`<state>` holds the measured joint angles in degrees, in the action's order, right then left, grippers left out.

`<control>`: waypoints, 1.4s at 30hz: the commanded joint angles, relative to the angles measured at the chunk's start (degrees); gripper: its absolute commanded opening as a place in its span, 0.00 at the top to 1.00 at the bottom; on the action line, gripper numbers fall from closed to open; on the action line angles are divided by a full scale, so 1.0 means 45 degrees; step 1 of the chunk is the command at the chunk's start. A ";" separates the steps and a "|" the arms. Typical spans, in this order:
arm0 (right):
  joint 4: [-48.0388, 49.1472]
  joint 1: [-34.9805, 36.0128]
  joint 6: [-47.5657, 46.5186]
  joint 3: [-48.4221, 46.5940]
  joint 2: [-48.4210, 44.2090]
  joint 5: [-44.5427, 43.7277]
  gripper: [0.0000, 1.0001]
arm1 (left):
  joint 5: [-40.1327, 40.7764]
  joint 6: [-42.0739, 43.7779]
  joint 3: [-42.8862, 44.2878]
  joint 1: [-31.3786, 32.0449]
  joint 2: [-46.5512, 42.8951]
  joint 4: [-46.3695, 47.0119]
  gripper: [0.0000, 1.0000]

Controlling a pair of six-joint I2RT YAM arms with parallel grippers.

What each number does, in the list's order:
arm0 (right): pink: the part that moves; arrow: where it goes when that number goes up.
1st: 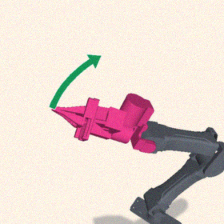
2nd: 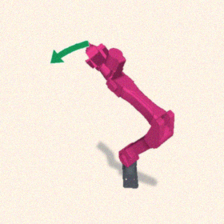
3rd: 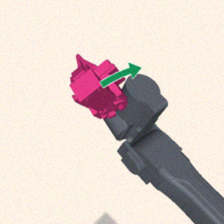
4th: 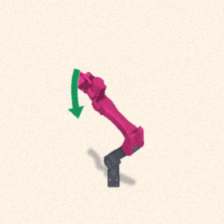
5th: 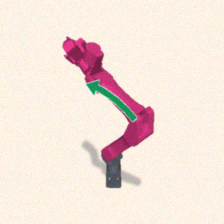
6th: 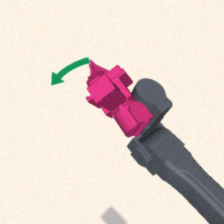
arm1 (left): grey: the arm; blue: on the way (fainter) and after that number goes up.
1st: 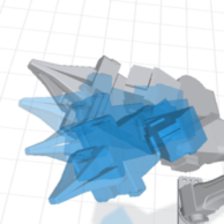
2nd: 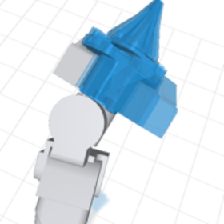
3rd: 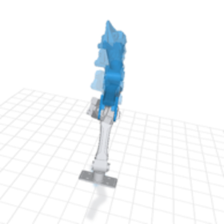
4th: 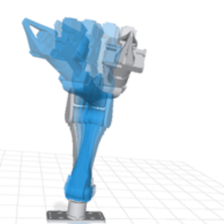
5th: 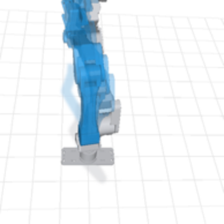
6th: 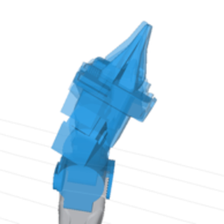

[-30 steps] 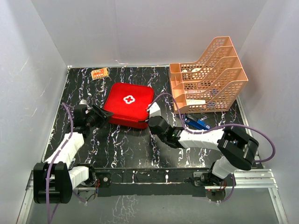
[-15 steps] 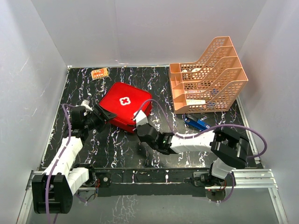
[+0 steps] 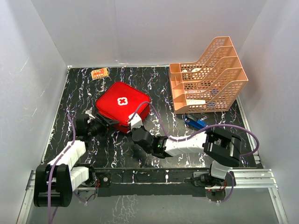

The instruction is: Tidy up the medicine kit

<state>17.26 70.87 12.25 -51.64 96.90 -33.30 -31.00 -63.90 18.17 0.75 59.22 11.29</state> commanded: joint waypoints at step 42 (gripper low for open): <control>0.1869 -0.2985 -0.0471 0.1626 -0.1352 -0.2736 1.00 | 0.1954 0.0648 0.1276 0.0000 0.1253 -0.0596 1.00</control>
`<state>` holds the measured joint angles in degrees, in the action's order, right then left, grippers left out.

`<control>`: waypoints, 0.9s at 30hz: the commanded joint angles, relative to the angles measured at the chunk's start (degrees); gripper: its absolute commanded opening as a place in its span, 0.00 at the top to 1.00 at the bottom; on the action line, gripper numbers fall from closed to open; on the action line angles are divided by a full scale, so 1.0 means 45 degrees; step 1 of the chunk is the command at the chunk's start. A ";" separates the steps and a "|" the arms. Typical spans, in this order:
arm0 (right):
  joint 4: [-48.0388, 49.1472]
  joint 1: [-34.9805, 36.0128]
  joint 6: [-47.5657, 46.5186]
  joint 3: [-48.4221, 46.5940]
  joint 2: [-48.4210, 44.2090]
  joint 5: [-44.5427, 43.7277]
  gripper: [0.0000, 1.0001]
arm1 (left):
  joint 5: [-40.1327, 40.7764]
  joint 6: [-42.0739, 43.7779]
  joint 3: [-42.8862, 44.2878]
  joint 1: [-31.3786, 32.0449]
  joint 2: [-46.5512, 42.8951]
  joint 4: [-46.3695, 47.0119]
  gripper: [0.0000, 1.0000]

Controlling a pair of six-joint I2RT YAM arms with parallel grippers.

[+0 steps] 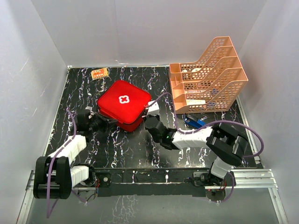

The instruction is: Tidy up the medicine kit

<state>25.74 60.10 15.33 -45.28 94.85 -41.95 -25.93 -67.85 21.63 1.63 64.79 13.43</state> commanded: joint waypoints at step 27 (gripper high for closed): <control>-0.0508 0.2642 0.1485 0.0326 -0.1268 -0.2166 1.00 | -0.2293 0.3744 0.1597 -0.0198 0.0416 -0.2462 0.34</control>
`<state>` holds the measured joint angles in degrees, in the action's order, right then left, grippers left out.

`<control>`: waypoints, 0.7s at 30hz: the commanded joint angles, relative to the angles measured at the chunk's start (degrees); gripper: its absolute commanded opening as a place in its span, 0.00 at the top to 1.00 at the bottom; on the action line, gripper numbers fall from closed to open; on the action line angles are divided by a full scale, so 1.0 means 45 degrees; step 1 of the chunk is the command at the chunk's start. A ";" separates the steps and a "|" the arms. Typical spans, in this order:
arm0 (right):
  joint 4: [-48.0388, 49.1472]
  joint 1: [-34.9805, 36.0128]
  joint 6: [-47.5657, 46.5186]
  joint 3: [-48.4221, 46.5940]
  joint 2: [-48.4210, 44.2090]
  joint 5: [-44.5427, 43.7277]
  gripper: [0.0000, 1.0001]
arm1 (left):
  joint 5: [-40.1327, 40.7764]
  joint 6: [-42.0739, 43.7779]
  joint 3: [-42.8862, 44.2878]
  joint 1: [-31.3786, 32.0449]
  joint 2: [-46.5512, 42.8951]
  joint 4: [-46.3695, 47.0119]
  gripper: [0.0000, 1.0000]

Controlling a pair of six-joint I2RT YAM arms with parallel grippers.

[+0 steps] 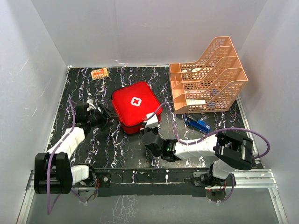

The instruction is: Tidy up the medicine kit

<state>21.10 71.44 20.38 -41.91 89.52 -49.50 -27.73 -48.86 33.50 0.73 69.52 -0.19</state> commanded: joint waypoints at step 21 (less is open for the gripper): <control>0.1207 0.0132 0.0505 0.0242 0.0040 -0.0513 1.00 | 0.0539 -0.2481 -0.2158 0.1672 0.0179 0.2607 0.74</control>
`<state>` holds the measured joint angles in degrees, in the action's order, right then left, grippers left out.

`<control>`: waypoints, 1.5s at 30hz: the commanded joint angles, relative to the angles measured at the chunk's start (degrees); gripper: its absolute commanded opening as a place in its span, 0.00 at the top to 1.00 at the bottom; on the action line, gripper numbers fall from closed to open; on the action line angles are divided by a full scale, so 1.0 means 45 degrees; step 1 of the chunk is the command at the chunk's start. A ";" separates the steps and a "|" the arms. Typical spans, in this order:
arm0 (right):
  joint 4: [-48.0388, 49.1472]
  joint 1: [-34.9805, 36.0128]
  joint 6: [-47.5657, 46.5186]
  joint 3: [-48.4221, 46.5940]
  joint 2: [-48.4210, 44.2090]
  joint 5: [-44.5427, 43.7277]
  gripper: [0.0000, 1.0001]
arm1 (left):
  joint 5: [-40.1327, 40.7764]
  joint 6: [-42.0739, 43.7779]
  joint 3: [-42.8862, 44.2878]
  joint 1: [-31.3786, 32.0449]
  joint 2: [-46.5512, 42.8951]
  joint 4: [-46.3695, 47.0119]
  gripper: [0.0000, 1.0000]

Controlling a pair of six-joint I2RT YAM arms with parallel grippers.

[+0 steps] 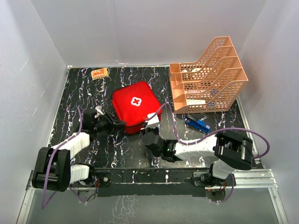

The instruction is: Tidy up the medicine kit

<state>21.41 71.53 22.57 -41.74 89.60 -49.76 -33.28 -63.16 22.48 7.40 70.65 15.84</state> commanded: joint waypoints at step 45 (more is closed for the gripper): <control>0.1799 -0.1725 -0.0837 0.0912 -0.1536 0.3028 1.00 | 0.1984 0.4246 0.4259 -0.2761 0.1328 -0.5420 0.84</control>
<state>26.72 61.63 18.04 -32.67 80.25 -35.68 -27.33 -47.29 40.36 -2.39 77.32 -2.33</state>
